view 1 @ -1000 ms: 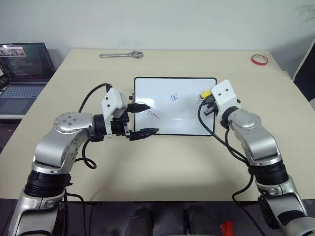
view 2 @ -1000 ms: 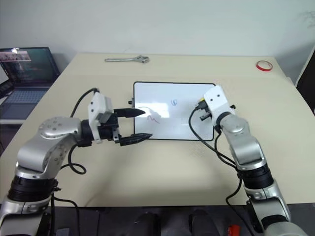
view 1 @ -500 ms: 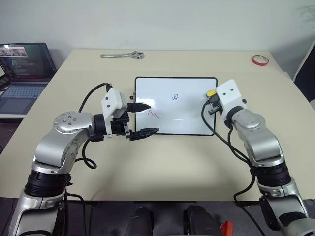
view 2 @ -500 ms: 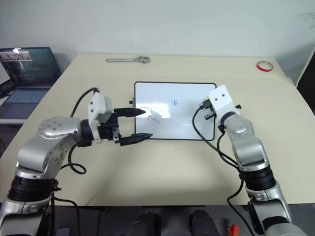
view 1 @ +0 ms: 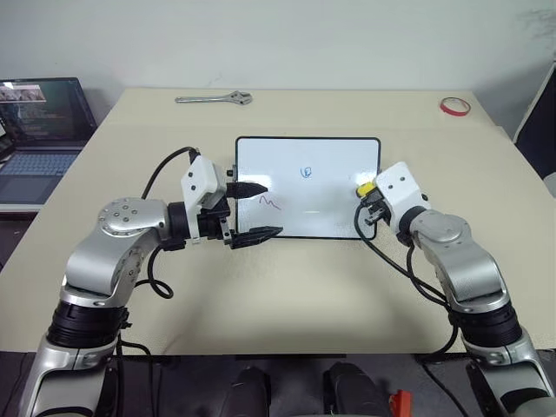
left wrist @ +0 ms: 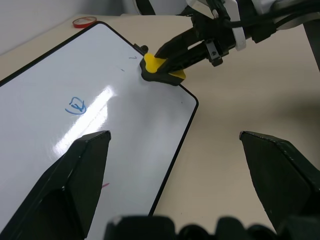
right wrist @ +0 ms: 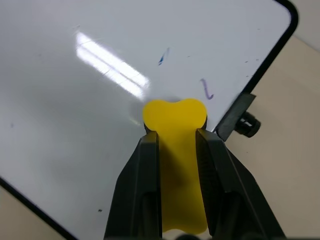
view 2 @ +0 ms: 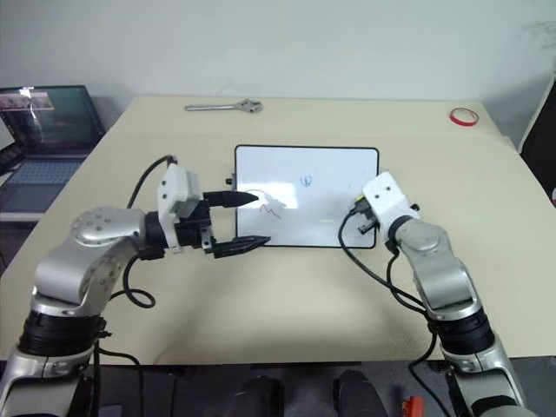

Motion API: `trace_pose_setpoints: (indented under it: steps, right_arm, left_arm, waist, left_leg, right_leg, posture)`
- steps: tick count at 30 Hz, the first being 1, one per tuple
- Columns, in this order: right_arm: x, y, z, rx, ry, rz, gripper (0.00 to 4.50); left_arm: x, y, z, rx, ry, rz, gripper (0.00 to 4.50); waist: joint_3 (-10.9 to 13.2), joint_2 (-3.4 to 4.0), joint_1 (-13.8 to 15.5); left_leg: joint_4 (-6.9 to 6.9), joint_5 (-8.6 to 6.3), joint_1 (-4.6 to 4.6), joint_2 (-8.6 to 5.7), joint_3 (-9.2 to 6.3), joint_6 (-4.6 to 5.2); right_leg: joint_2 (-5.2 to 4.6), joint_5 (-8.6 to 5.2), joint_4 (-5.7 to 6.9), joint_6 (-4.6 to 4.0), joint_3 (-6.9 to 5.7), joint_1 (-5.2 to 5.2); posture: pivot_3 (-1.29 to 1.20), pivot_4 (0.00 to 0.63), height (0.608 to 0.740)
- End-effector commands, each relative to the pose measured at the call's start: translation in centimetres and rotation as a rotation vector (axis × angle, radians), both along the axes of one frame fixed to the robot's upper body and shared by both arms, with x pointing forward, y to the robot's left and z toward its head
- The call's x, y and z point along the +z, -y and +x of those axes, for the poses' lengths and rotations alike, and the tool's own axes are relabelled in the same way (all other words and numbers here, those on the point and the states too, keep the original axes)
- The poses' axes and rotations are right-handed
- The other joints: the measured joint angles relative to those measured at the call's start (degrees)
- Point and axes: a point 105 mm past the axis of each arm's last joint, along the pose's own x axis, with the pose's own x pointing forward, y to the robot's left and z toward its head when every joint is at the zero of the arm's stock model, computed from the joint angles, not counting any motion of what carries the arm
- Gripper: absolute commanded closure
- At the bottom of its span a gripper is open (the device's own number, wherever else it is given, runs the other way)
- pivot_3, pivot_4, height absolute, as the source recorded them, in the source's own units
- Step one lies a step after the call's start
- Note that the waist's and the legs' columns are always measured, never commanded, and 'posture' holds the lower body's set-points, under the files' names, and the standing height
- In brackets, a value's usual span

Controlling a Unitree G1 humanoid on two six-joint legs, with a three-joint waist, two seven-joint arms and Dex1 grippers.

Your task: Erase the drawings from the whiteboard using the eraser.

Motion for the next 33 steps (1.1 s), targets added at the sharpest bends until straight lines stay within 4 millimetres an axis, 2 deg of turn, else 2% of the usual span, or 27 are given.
trace_pose_setpoints:
  steps: [1,5,10,14,17,21,26,30,33]
  right_arm:
    - [-0.1,-0.3,-0.1,0.01,-0.001,-0.009,3.9]
    - [3.2,0.0,1.5,-0.065,0.152,0.039,3.98]
    - [4.5,-0.2,2.3,-0.101,0.215,0.075,3.98]
    - [4.3,0.7,2.8,-0.153,0.212,0.084,3.99]
    - [2.7,1.1,2.6,-0.153,0.132,0.089,4.06]
    - [0.6,0.0,1.4,-0.077,0.02,0.105,4.11]
    - [-0.3,-1.4,0.4,-0.001,-0.033,0.09,4.12]
    - [1.4,-1.2,1.2,-0.032,0.073,0.051,4.15]
    - [3.4,-1.0,1.9,-0.059,0.176,0.048,4.15]
  left_arm:
    - [1.0,0.2,-0.2,-0.015,0.051,0.002,0.0]
    - [1.0,0.2,-0.2,-0.015,0.051,0.002,0.0]
    - [0.9,0.3,-0.3,-0.015,0.05,0.0,0.0]
    - [0.9,0.3,-0.3,-0.012,0.051,-0.001,0.0]
    - [0.9,0.2,-0.3,-0.009,0.051,-0.001,0.0]
    - [0.9,0.2,-0.3,-0.007,0.051,-0.002,0.0]
    - [0.9,0.3,-0.4,-0.01,0.051,-0.001,0.0]
    - [0.9,0.3,-0.4,-0.012,0.051,-0.001,0.0]
    - [0.9,0.3,-0.4,-0.012,0.051,0.0,0.0]
  waist:
    - [0.0,0.0,0.0]
    - [0.0,0.0,-0.2]
    - [0.0,0.0,0.1]
    - [0.0,0.0,0.1]
    - [0.0,0.0,0.1]
    - [0.0,-0.01,0.2]
    - [0.0,-0.01,0.0]
    - [0.0,-0.01,-0.1]
    - [0.0,-0.01,-0.1]
  left_leg:
    - [0.0,0.0,0.0,0.01,0.0,0.0]
    - [0.0,0.0,0.0,0.0,0.03,-0.01]
    - [-0.05,0.03,-0.06,-0.02,-0.01,0.0]
    - [-0.1,0.02,-0.13,-0.04,0.01,0.0]
    - [-0.1,0.03,-0.11,-0.04,0.01,0.0]
    - [-0.08,0.03,-0.07,-0.04,-0.04,0.01]
    - [-0.08,0.04,-0.03,-0.04,0.0,0.02]
    - [-0.09,0.04,0.01,0.01,0.01,0.02]
    - [-0.08,0.05,0.01,-0.02,0.03,0.03]
  right_leg:
    - [0.0,0.0,0.0,0.0,0.0,0.0]
    - [0.0,0.0,0.01,0.0,0.03,-0.01]
    - [0.0,0.0,-0.01,-0.01,-0.02,-0.07]
    - [-0.02,0.0,-0.16,0.0,-0.02,-0.08]
    - [-0.03,0.0,-0.14,0.0,-0.02,-0.07]
    - [-0.03,0.0,-0.11,0.0,-0.06,-0.02]
    - [-0.03,0.0,-0.08,0.0,-0.02,-0.01]
    - [-0.02,0.0,-0.04,-0.01,0.01,-0.02]
    - [-0.02,0.01,-0.03,-0.01,0.03,-0.03]
  posture:
    - [0.0,0.15,0.74]
    - [0.0,0.15,0.74]
    - [0.0,0.15,0.74]
    - [0.0,0.15,0.74]
    - [0.0,0.15,0.74]
    - [0.0,0.15,0.74]
    - [0.0,0.15,0.74]
    - [0.0,0.15,0.74]
    - [0.0,0.15,0.74]
